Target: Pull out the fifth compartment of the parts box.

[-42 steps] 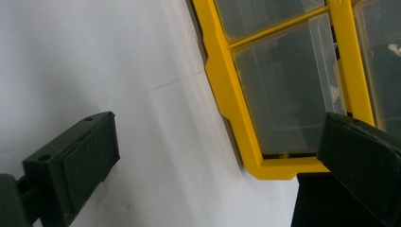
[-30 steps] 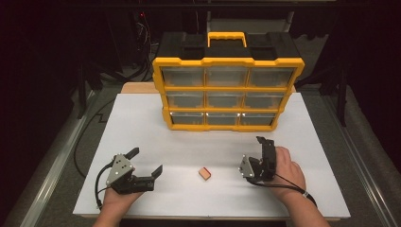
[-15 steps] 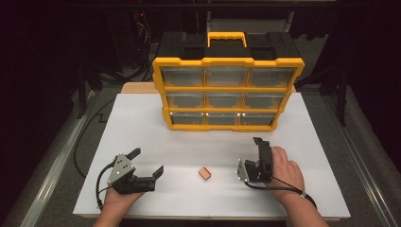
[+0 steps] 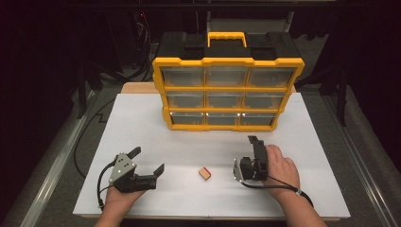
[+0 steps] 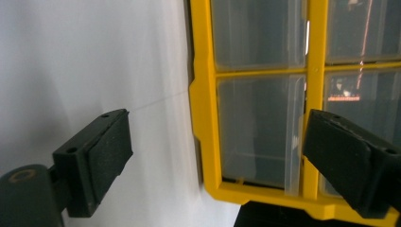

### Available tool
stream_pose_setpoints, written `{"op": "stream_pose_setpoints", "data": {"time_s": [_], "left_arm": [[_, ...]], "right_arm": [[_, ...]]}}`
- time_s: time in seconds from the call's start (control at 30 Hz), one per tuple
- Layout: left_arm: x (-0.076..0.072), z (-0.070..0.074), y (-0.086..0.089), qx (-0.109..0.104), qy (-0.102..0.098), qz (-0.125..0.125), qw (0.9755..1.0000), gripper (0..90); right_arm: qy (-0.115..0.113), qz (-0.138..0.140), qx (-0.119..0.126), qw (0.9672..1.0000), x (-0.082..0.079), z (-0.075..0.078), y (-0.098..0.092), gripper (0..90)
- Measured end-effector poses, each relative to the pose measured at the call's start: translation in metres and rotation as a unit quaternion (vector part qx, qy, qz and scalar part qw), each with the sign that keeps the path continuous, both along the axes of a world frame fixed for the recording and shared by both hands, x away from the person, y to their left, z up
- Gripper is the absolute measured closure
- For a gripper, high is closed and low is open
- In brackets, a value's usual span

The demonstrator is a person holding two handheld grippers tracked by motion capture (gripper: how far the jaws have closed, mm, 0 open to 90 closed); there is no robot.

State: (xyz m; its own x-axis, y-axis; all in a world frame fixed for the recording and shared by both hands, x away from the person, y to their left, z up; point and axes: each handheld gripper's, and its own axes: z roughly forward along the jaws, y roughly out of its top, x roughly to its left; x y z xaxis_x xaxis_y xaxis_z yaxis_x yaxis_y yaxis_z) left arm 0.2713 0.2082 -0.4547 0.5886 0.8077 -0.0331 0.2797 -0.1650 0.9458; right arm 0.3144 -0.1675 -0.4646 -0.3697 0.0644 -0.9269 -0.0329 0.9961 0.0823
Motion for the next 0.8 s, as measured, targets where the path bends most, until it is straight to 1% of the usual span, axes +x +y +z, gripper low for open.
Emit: {"op": "stream_pose_setpoints", "data": {"time_s": [0.03, 0.07, 0.1, 0.13, 0.17, 0.2, 0.23, 0.3, 0.33, 0.4, 0.47, 0.5, 0.53, 0.6, 0.63, 0.67, 0.7, 0.73, 0.77, 0.8], "left_arm": [[0.001, 0.0, 0.0, -0.003, 0.0, 0.003, 1.0, 0.3], [0.001, -0.001, 0.0, -0.004, 0.0, 0.003, 1.0, 0.3], [0.002, -0.001, 0.0, -0.005, 0.001, 0.004, 1.0, 0.3], [0.003, -0.001, 0.0, -0.005, 0.001, 0.003, 1.0, 0.3], [0.003, -0.001, 0.0, -0.005, 0.001, 0.002, 1.0, 0.3], [0.003, -0.001, -0.001, -0.004, 0.0, 0.002, 1.0, 0.3], [0.003, -0.002, -0.001, -0.004, -0.001, 0.0, 1.0, 0.3], [0.003, -0.002, -0.002, -0.003, -0.004, -0.004, 1.0, 0.3], [0.004, -0.002, -0.003, -0.002, -0.005, -0.007, 1.0, 0.3], [0.004, -0.003, -0.004, -0.001, -0.005, -0.009, 0.9999, 0.3], [0.003, -0.003, -0.006, 0.001, -0.004, -0.015, 0.9999, 0.3], [0.003, -0.003, -0.006, 0.001, -0.005, -0.017, 0.9998, 0.3], [0.002, -0.003, -0.006, 0.0, -0.006, -0.02, 0.9998, 0.3], [0.001, -0.002, -0.007, -0.002, -0.009, -0.024, 0.9997, 0.3], [0.001, -0.002, -0.006, -0.004, -0.012, -0.025, 0.9996, 0.3], [0.0, -0.001, -0.006, -0.006, -0.015, -0.026, 0.9995, 0.3], [0.0, -0.001, -0.006, -0.007, -0.015, -0.027, 0.9995, 0.3], [0.0, -0.001, -0.006, -0.008, -0.015, -0.026, 0.9995, 0.3], [0.001, -0.001, -0.006, -0.007, -0.016, -0.026, 0.9995, 0.3], [0.001, -0.001, -0.005, -0.009, -0.017, -0.024, 0.9995, 0.3]], "right_arm": [[-0.004, 0.003, -0.002, 1.0, 0.0, 0.0, 0.001, 11.1], [-0.006, 0.0, -0.001, 1.0, 0.0, 0.0, 0.003, 12.6], [-0.009, 0.005, -0.001, 0.9999, 0.0, 0.0, 0.005, 14.0], [-0.014, 0.004, -0.001, 0.9999, 0.0, 0.001, 0.006, 15.5], [-0.022, 0.009, -0.002, 0.9997, 0.001, 0.0, 0.008, 16.1], [-0.021, 0.004, -0.001, 0.9998, 0.0, 0.0, 0.01, 16.5], [-0.028, 0.009, -0.002, 0.9996, 0.001, 0.001, 0.011, 17.0], [-0.032, 0.006, -0.001, 0.9995, 0.001, 0.001, 0.014, 17.8], [-0.04, 0.005, -0.006, 0.9992, 0.003, 0.001, 0.016, 18.3], [-0.042, 0.001, -0.005, 0.9991, 0.003, 0.001, 0.017, 18.7], [-0.049, -0.001, -0.007, 0.9988, 0.006, 0.002, 0.019, 19.5], [-0.051, -0.007, -0.005, 0.9987, 0.006, 0.002, 0.02, 20.0], [-0.061, -0.008, -0.002, 0.9981, 0.008, 0.004, 0.022, 21.6], [-0.062, -0.008, -0.004, 0.9981, 0.008, 0.005, 0.023, 22.0], [-0.069, -0.005, -0.006, 0.9976, 0.01, 0.007, 0.025, 22.6], [-0.071, -0.008, -0.004, 0.9974, 0.01, 0.009, 0.027, 23.8], [-0.072, -0.012, 0.007, 0.9973, 0.011, 0.01, 0.028, 24.7], [-0.078, -0.007, 0.0, 0.997, 0.013, 0.013, 0.031, 25.0], [-0.084, -0.006, 0.002, 0.9965, 0.015, 0.015, 0.033, 25.5], [-0.082, -0.008, 0.006, 0.9966, 0.015, 0.016, 0.035, 25.7]]}}
